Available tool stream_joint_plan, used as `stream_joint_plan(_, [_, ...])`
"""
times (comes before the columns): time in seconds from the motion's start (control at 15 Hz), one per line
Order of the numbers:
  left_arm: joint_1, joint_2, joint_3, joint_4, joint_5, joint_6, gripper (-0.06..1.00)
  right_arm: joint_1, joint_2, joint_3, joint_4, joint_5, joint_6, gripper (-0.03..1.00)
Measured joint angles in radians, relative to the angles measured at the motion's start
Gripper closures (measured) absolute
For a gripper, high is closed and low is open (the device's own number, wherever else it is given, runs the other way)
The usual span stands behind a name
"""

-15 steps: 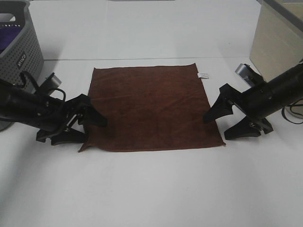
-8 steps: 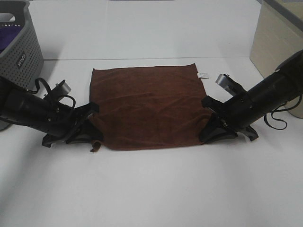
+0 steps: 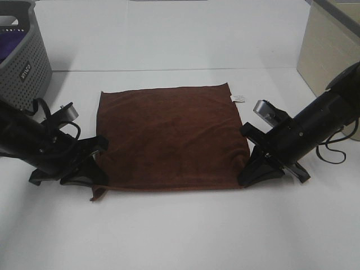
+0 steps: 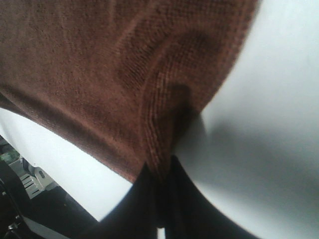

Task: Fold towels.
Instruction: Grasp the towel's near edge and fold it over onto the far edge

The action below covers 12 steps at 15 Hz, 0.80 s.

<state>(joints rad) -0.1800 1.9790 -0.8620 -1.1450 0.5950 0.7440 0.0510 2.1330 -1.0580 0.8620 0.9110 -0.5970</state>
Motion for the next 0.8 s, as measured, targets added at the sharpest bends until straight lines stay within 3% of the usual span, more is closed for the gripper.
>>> stream_joint_plan(0.47, [-0.009, -0.116, 0.228, 0.009, 0.040, -0.025, 0.94, 0.009, -0.175, 0.365, 0.031, -0.047, 0.044, 0.97])
stream_joint_plan(0.8, [-0.013, -0.152, 0.174, 0.021, 0.027, -0.063, 0.94, 0.009, -0.190, 0.251, 0.014, -0.057, 0.045, 0.97])
